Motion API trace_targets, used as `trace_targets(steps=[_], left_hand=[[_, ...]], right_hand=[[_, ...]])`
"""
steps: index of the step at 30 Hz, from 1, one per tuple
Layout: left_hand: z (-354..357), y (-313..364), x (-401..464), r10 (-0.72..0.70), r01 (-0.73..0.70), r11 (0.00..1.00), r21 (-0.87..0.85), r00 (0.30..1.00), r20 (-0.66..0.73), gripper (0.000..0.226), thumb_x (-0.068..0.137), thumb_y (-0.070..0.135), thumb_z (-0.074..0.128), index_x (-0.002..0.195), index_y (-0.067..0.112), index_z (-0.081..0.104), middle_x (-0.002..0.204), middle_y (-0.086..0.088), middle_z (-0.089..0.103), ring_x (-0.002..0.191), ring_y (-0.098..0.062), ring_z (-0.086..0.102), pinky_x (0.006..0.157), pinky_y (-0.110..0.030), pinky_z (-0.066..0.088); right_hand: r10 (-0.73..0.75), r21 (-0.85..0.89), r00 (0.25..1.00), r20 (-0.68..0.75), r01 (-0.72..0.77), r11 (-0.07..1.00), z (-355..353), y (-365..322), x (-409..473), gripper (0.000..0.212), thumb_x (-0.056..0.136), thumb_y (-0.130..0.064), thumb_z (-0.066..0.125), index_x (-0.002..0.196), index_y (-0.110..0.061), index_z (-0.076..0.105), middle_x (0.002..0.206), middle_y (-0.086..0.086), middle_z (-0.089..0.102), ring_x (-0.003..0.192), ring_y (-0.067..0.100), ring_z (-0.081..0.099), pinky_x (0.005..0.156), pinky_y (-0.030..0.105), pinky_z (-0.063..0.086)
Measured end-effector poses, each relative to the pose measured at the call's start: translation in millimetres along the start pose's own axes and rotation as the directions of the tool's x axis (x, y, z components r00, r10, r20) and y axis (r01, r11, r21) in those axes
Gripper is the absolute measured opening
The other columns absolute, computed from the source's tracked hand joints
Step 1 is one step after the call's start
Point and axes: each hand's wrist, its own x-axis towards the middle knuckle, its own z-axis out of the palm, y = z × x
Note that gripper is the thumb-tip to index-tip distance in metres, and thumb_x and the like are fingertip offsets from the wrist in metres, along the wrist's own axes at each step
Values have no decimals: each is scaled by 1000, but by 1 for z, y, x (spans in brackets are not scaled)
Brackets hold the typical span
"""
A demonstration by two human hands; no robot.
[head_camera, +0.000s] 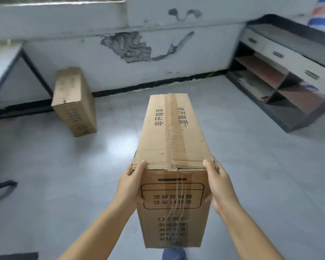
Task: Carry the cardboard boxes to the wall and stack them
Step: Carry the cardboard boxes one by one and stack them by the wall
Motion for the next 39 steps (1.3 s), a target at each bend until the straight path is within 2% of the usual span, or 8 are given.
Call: trace_targets(steps=[5, 14, 18, 24, 27, 31, 36, 39], left_hand=[[-3, 58, 67, -11, 1, 997, -72, 990, -143, 8, 92, 38, 56, 97, 33, 61, 92, 13, 63, 84, -12, 60, 82, -60, 51], [-57, 144, 191, -8, -49, 985, -168, 947, -322, 20, 91, 40, 55, 106, 29, 63, 104, 4, 66, 96, -22, 62, 70, -59, 55], [-91, 198, 270, -13, -64, 974, -219, 942, -335, 16, 93, 36, 53, 106, 32, 61, 98, 10, 64, 89, -15, 59, 81, -60, 50], [-133, 301, 371, 8, -80, 969, -232, 956, -294, 14, 94, 33, 53, 106, 39, 58, 100, 17, 63, 89, -9, 57, 85, -55, 46], [-143, 341, 419, 14, -72, 976, -205, 963, -268, 18, 94, 33, 54, 110, 39, 58, 99, 18, 63, 90, -8, 57, 87, -57, 45], [-149, 383, 490, 31, -73, 987, -145, 962, -271, 11, 94, 34, 53, 96, 42, 60, 76, 22, 69, 82, -6, 61, 65, -37, 49], [-141, 436, 592, 33, -81, 986, -146, 951, -307, 38, 91, 41, 56, 127, 29, 54, 104, 11, 65, 90, -12, 60, 65, -38, 49], [-131, 468, 653, 15, -84, 979, -186, 939, -343, 8, 95, 32, 54, 100, 31, 60, 83, 15, 64, 69, -2, 58, 49, -25, 43]], right_hand=[[-10, -76, 984, 179, 23, 997, 65, -45, 87, 37, 98, -35, 45, 134, -35, 50, 120, -8, 64, 114, 18, 59, 69, 27, 44], [-13, -99, 911, 412, 59, 993, 222, -107, 200, 33, 100, -33, 44, 132, -31, 52, 117, -3, 67, 109, 19, 62, 60, 23, 42], [-12, -88, 905, 424, 55, 995, 312, -124, 253, 34, 100, -33, 43, 132, -30, 52, 118, 0, 67, 104, 19, 62, 48, 15, 41], [34, -28, 920, 390, -25, 999, 425, -176, 321, 37, 99, -30, 47, 136, -25, 50, 121, -2, 65, 106, 16, 63, 89, 37, 52], [2, -2, 922, 388, -2, 1000, 468, -201, 354, 36, 99, -30, 47, 134, -26, 52, 114, -5, 68, 102, 15, 64, 84, 37, 51], [7, -1, 922, 388, -7, 1000, 518, -221, 415, 35, 98, -33, 47, 133, -29, 52, 115, -3, 68, 107, 19, 64, 92, 45, 51], [32, -16, 913, 406, -28, 999, 584, -240, 515, 38, 97, -35, 50, 135, -32, 51, 124, -5, 64, 117, 19, 59, 103, 54, 42], [65, -57, 902, 427, -45, 997, 626, -256, 580, 42, 96, -36, 50, 137, -33, 48, 127, -6, 62, 119, 19, 57, 104, 54, 42]])
